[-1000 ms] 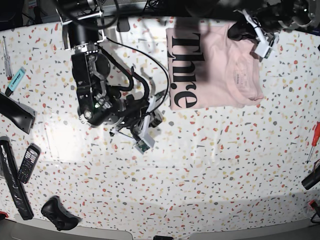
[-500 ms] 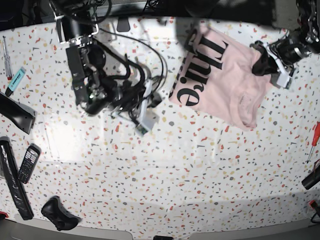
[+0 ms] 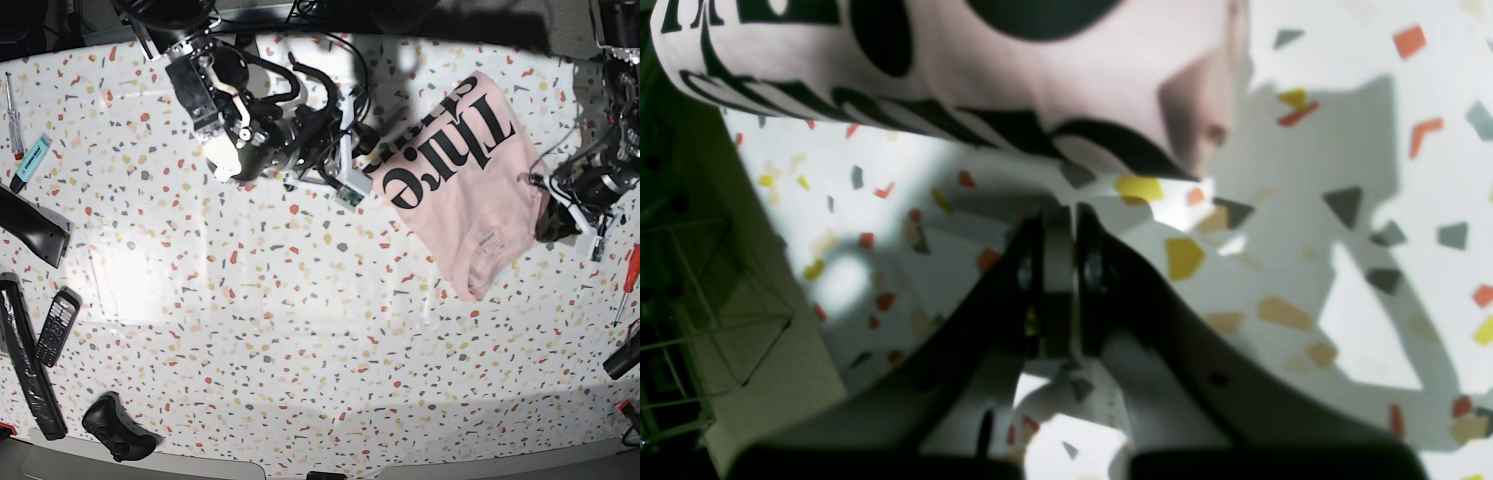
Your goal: Fold the T-shirt properly
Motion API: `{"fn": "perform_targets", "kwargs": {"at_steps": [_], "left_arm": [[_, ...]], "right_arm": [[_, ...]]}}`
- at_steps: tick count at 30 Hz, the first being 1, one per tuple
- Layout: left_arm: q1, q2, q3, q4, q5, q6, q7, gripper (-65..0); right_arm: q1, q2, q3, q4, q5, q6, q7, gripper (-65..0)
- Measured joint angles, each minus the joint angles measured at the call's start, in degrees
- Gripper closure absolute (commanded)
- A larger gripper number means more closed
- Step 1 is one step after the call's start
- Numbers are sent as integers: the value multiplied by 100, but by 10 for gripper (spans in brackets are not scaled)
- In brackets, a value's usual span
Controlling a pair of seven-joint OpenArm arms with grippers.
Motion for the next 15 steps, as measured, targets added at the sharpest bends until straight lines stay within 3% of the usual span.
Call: {"fn": "perform_targets", "kwargs": {"at_steps": [4,9,12,15], "left_arm": [[-195,-42,2,-2,2,-2,129,0],[-90,-522,0,2,-227,20,638,0],[234,-828,4,13,-343,476,509,0],[684,-981,-7,13,-308,551,334,0]], "right_arm": [[-15,-46,7,13,-2,0,20,0],[-13,-59,476,273,-17,-2,214,0],[15,-59,944,275,-326,-4,518,0],[13,-61,1235,275,-645,-26,660,0]]}}
